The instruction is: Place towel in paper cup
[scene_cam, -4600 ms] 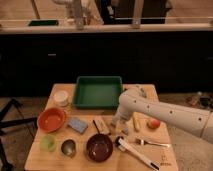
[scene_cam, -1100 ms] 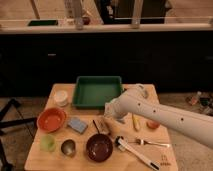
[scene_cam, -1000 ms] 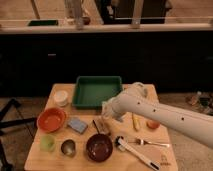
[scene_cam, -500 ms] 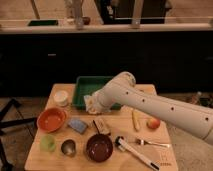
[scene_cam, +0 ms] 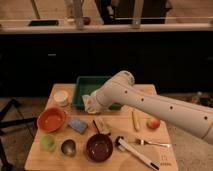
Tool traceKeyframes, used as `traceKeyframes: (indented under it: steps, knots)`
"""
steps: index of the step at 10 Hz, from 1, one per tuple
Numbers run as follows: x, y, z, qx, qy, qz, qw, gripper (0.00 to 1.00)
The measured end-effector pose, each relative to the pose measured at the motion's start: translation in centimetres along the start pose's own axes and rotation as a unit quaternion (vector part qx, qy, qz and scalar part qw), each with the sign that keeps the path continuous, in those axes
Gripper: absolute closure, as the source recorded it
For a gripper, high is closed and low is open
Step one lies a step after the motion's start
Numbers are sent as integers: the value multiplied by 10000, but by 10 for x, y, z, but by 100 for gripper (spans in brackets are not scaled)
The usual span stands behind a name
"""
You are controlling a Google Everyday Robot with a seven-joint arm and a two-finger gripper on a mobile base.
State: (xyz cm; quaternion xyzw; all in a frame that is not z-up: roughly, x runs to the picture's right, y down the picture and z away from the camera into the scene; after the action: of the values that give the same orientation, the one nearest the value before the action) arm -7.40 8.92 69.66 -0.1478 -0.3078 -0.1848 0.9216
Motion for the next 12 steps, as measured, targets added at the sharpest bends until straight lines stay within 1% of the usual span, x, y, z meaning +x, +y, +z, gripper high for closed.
traceKeyframes:
  steps: [2,3,4,5,6,7,8,9,11,12]
  knots:
    - [0,-1,1,27,6,-21,10000,100]
    - [1,-7,3,93,22,-216,9997,100]
    - [-4,-23,11,158,14,-661,9977,100]
    - [-7,-32,16,192,-2,-970,9951,100]
    - [-10,-40,19,240,-33,-1304,9912,100]
    - [-14,-46,21,286,-115,-1537,9876,100]
    - [-23,-53,24,298,-230,-1741,9840,100]
    - [-30,-57,26,298,-326,-1878,9812,100]
    - [-52,-71,37,237,-582,-2215,9731,100]
    - [-62,-78,42,208,-666,-2335,9698,100]
